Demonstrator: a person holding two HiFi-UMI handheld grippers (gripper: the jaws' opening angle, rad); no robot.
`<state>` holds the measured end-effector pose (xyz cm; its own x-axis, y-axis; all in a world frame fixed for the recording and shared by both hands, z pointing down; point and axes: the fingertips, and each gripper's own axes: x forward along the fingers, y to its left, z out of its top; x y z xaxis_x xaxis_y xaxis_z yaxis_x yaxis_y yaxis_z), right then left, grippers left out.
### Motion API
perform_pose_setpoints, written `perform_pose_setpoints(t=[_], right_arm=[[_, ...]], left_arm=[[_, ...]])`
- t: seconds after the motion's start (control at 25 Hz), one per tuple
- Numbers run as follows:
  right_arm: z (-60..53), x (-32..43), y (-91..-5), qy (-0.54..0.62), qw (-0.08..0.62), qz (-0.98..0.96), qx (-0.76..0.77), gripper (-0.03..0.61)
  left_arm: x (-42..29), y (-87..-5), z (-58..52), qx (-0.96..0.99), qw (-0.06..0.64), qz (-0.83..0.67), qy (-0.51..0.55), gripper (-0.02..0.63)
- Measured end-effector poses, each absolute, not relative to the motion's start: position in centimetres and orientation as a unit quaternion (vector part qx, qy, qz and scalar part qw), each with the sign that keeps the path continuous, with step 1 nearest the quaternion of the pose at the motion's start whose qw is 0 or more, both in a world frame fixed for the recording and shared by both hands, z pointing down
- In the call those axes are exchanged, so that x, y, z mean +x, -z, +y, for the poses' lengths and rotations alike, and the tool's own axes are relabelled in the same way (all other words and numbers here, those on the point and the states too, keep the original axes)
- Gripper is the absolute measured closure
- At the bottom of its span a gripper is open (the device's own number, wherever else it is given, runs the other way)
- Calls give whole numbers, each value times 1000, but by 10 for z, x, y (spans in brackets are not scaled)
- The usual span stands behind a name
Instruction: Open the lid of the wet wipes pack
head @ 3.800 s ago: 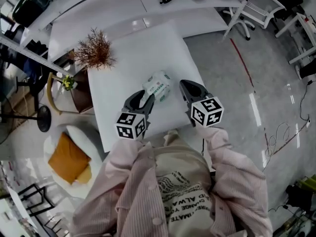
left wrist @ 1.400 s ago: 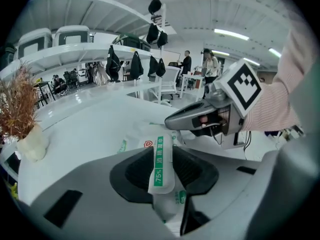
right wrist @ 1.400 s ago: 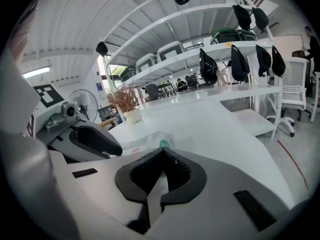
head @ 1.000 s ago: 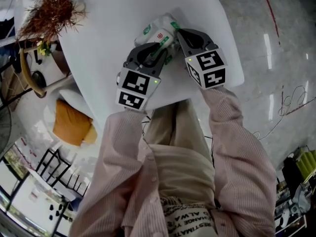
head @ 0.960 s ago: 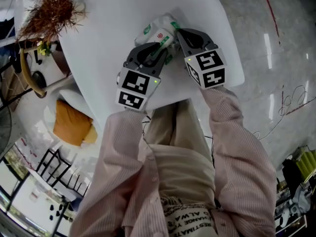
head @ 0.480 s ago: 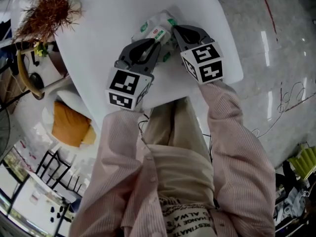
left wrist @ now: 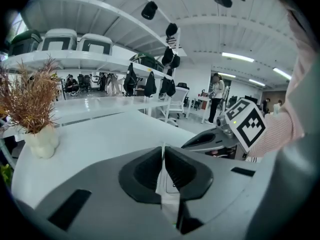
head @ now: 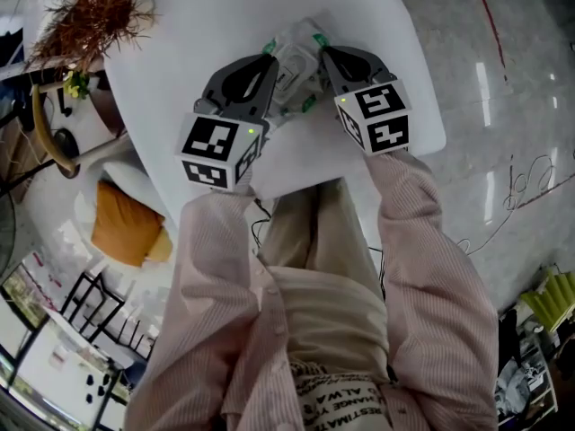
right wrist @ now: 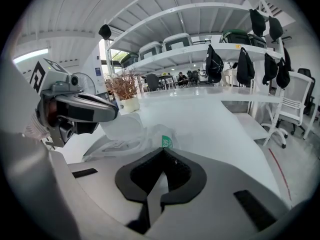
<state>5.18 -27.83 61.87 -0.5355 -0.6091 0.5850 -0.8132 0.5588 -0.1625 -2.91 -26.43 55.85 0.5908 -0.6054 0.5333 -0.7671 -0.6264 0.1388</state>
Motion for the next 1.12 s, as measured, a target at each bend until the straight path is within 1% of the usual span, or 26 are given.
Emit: perform_pose_setpoints(t=[0.36, 1.12], right_arm=[[-278, 52, -618, -208, 237, -850, 421, 580], [-278, 52, -617, -198, 237, -851, 426, 580]], left_arm=[[-51, -566, -286, 858, 175, -429, -223, 600], [-68, -594, -304, 841, 202, -450, -221, 592]])
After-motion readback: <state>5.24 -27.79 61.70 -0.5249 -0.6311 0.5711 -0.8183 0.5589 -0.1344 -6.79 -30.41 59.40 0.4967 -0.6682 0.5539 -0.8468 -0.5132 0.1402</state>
